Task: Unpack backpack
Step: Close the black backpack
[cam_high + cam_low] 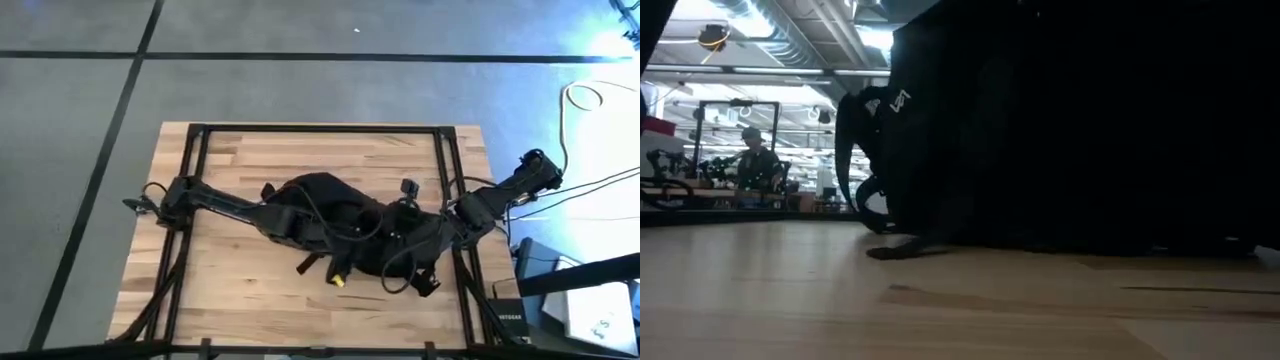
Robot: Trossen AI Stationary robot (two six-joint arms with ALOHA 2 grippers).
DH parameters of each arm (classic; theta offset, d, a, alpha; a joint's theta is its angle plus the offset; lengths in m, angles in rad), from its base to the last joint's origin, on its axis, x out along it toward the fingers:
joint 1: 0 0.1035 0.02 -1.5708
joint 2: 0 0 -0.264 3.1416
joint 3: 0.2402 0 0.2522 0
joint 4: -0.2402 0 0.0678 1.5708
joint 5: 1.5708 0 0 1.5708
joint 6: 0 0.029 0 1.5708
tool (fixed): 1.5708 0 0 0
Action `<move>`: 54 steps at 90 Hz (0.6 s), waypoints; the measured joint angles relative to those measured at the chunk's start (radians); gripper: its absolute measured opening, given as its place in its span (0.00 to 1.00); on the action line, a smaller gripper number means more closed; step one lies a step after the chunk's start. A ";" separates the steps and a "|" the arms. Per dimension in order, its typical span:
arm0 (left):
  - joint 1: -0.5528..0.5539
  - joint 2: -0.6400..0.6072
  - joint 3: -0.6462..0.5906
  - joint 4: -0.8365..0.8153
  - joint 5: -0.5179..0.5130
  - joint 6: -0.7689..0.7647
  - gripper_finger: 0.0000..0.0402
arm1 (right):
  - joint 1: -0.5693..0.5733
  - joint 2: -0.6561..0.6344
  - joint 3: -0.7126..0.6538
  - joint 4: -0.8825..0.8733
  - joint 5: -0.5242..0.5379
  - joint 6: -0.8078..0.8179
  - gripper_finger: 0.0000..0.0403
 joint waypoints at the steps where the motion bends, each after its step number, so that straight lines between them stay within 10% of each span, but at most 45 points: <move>1: -0.003 -0.006 0.000 -0.010 -0.007 0.002 0.69 | 0.000 0.000 0.000 0.009 -0.006 -0.002 0.00; 54: -0.145 -0.315 0.002 -0.403 -0.271 0.185 0.69 | 0.002 0.003 -0.001 0.383 -0.431 -0.209 0.00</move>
